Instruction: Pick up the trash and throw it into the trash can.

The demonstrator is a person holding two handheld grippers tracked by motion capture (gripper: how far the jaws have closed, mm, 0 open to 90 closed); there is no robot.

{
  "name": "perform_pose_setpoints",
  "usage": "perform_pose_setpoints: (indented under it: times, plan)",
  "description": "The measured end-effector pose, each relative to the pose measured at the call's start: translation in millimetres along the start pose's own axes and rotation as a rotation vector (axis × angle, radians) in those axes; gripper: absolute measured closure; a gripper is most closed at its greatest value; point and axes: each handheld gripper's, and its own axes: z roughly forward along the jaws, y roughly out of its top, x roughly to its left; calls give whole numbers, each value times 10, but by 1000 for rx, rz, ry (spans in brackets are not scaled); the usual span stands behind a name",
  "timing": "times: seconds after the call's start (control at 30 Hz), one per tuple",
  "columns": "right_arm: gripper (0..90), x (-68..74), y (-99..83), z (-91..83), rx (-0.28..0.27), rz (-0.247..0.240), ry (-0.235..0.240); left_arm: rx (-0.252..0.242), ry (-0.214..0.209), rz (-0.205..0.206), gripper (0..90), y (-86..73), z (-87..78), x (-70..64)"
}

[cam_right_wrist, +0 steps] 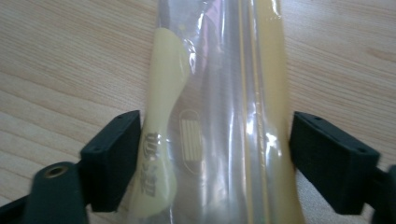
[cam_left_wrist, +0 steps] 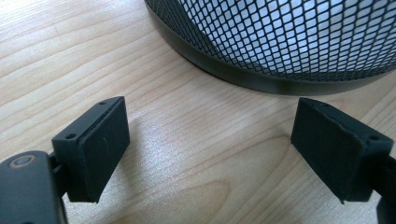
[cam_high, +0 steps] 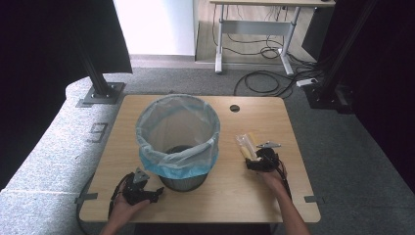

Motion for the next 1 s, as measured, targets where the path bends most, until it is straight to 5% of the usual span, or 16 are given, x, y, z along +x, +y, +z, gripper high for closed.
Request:
perform_pose_setpoints:
  times: [0.13, 0.4, 0.53, 0.7, 1.0]
  plan:
    - [261, -11, -4, -13, -4, 6, 5, 0, 0, 0, 114, 0, 0, 0]
    - [618, -34, 9, -76, 10, 13, 4, 0, 0, 0, 114, 0, 0, 0]
    - [814, -80, 4, -99, 17, 55, 33, 0, 0, 0, 114, 0, 0, 0]
    - [866, -95, 6, -146, -9, 69, 59, 0, 0, 0, 114, 0, 0, 0]
    - [875, -23, 79, -424, -140, 105, 132, -1, 1, 0, 114, -1, 1, 0]
